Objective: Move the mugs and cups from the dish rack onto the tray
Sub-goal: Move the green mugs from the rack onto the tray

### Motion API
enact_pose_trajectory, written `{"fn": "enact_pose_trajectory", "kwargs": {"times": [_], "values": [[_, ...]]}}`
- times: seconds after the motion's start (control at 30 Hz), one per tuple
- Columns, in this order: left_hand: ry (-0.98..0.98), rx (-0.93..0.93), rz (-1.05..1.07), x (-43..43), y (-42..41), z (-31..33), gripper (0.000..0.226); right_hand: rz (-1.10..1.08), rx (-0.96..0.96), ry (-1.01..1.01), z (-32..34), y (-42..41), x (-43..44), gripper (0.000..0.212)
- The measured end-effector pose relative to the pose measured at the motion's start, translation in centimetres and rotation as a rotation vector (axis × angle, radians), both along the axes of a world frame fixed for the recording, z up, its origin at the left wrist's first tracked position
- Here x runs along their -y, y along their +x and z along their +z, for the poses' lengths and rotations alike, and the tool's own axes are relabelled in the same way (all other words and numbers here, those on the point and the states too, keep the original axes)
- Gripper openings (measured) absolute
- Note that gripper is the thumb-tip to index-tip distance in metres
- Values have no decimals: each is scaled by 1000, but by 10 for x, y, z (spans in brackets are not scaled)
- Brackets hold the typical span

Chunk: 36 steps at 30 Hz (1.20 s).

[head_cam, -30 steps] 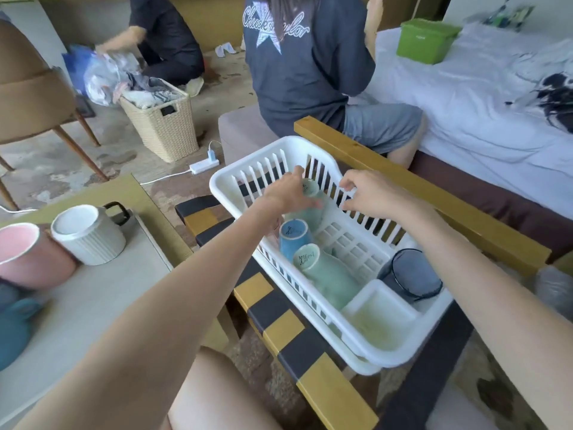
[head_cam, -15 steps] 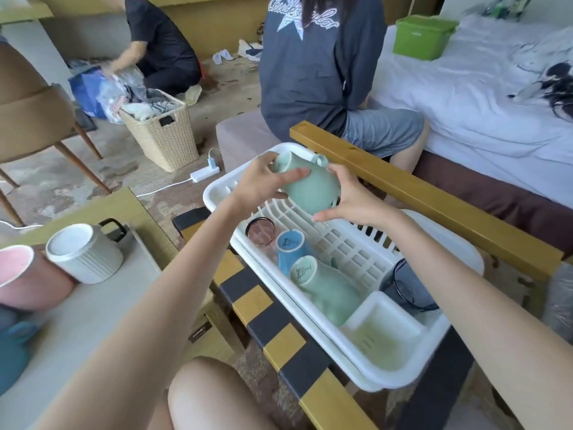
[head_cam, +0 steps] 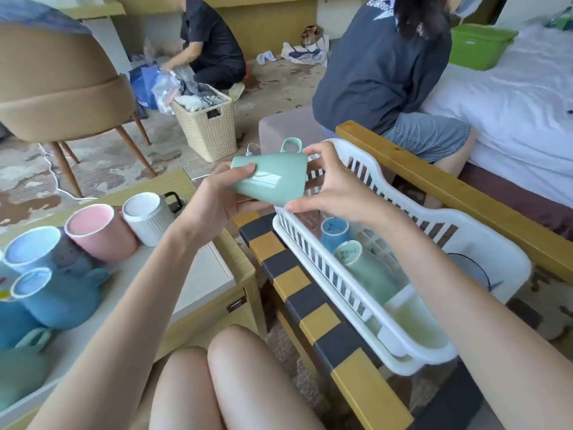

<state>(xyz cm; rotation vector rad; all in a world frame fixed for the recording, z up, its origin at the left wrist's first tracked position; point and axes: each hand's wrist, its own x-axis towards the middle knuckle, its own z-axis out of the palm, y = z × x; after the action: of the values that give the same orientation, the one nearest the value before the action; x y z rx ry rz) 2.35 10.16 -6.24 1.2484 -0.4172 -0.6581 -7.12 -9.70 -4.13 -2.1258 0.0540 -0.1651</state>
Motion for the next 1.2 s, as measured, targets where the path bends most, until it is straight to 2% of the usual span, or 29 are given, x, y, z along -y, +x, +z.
{"fn": "enact_pose_trajectory", "kwargs": {"times": [0.1,0.2,0.27,0.4,0.57,0.63,0.73,0.87,0.93,1.07,1.2], "values": [[13,22,48,-38,-5,-9,52,32,-46,-40,-5,0,-35,85],[49,-9,164,-77,-13,-26,51,54,-93,-120,-22,3,-71,86],[60,-22,187,-102,-19,-39,38,79,-85,-93,-39,4,-94,83],[136,-38,281,-148,-34,-62,46,145,-94,-39,-74,8,-136,80],[220,-15,481,-186,-47,-92,41,192,-50,-71,-114,23,-179,84],[231,-2,574,-194,-49,-97,41,228,-51,-17,-127,32,-194,87],[243,59,672,-204,-47,-94,43,261,-49,6,-137,48,-209,102],[394,294,679,-209,-38,-86,47,276,-4,39,-136,68,-217,117],[461,378,627,-211,-34,-84,50,283,30,-17,-136,73,-218,112],[652,573,545,-212,-26,-83,52,238,95,-136,-143,74,-211,86],[798,729,424,-204,-21,-87,55,270,46,-159,-152,72,-194,63]]}}
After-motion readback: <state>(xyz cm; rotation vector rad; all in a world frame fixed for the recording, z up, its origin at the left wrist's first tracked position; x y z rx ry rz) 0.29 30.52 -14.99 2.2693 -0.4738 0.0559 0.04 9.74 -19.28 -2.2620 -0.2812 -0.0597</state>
